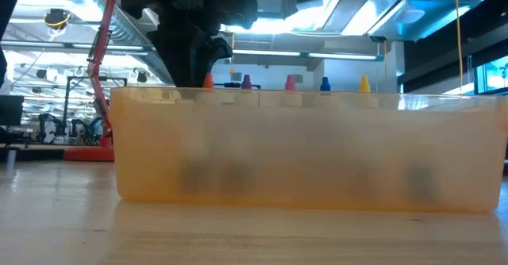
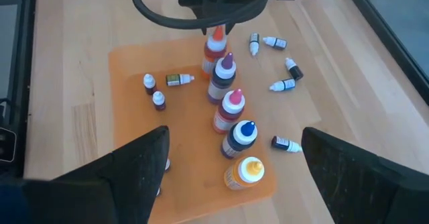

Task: Pick & Place food coloring
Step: Put the big orange food coloring bottle into the orange bin, then put the small green food coloring bottle into the orange bin

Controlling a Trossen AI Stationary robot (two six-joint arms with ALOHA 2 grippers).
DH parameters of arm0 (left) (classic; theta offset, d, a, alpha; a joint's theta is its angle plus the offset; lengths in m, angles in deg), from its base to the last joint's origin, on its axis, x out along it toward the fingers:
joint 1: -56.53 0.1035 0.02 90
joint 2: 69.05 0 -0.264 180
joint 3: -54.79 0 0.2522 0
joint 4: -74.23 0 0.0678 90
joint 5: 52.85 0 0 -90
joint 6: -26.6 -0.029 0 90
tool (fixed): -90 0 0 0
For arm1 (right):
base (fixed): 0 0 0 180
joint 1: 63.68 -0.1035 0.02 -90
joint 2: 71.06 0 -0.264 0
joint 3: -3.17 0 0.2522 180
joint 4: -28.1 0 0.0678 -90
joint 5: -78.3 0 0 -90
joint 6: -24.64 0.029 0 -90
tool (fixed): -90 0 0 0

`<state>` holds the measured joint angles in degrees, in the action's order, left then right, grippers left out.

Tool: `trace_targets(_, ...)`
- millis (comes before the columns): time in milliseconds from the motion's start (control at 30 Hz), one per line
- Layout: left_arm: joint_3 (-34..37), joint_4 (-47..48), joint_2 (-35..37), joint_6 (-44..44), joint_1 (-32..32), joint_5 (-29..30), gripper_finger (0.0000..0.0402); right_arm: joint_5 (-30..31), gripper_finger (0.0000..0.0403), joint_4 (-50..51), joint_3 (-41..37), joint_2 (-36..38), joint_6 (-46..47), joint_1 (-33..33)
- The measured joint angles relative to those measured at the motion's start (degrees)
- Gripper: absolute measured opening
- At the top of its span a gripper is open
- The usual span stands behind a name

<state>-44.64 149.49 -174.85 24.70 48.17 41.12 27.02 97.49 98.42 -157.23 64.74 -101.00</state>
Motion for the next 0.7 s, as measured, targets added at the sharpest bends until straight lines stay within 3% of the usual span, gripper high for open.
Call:
trace_targets(400,-0.02,2.28,2.54,0.1,0.26,3.57,0.0162,-0.13,0.0339,-0.02,0.0,0.0,0.17,0.01)
trace_targets(600,0.03,8.34,8.63,4.7,1.68,3.84,0.0161,-1.96,0.0339,-0.07,0.0,-0.02,0.14,0.0)
trace_targets(700,2.74,4.13,14.52,4.32,2.91,3.67,0.0163,-1.96,0.0339,-0.07,0.0,-0.02,0.2,0.0)
